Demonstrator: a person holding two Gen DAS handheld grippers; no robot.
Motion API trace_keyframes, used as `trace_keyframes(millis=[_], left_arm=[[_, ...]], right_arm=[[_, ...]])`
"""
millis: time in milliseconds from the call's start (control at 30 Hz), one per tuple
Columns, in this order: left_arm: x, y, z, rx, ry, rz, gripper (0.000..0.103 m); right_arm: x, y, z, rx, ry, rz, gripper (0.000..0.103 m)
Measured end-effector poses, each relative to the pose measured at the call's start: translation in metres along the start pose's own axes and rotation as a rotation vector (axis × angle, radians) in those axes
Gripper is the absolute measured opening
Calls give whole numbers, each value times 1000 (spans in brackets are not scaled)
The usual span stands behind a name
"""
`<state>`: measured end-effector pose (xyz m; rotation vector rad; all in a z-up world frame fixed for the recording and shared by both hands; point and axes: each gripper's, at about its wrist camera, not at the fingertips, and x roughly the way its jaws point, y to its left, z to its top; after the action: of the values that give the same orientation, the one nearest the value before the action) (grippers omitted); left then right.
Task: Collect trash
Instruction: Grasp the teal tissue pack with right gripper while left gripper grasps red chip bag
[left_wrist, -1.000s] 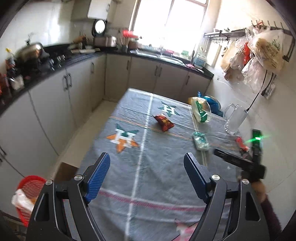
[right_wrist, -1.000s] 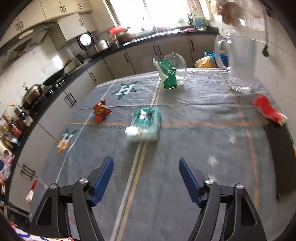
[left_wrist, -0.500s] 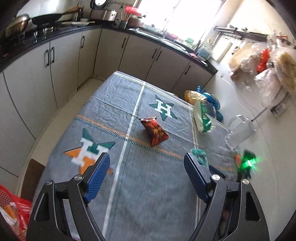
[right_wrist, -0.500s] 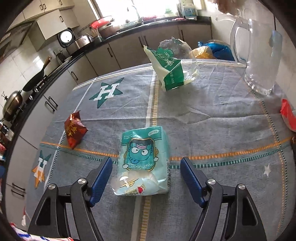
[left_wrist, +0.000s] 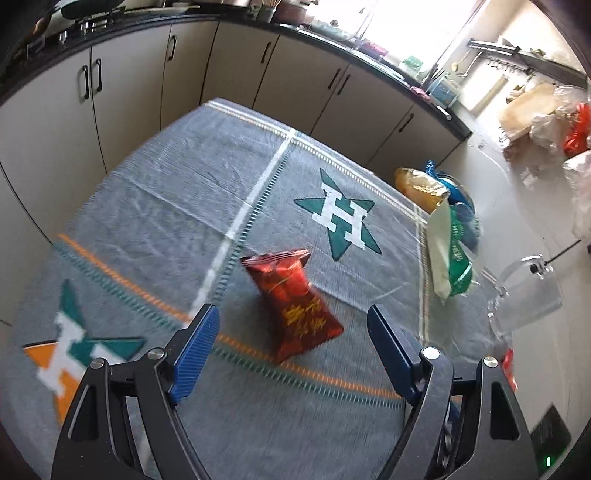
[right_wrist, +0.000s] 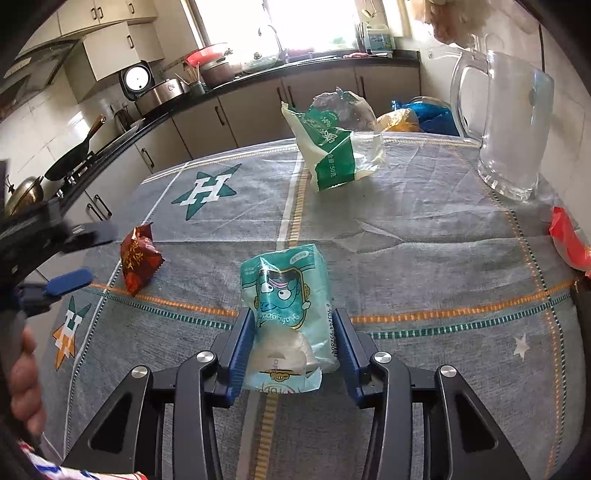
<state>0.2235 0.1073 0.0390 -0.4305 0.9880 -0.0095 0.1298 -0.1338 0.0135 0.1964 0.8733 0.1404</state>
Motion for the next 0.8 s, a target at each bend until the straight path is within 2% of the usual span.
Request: trace_keyframes(millis=[267,333,367,400,600,700,800], left_arm=[[32,-23,5,62,28,66,80],[33,-24,5,67,31,72,70],[34,-26,5,79,36,85,53],[34,-27,5,93,41,97,30],[17,-21,-6,116,42,102,30],[-6,-11,-19,116,31,94,30],[-33,-2,-35,136,17,107,30]], right_arm=[[2,1,1,10,1,3,48],[2,2,0,6,-8,-3,48],[2,4,-1,-2,-11,-11,48],[2,5,-1,-7,-13,-16,48],[1,4,-2,1,-8,-12,46],[-2,-3,-2,37,-6,6,38],[-3,-11,-2,75,-8,37,25]])
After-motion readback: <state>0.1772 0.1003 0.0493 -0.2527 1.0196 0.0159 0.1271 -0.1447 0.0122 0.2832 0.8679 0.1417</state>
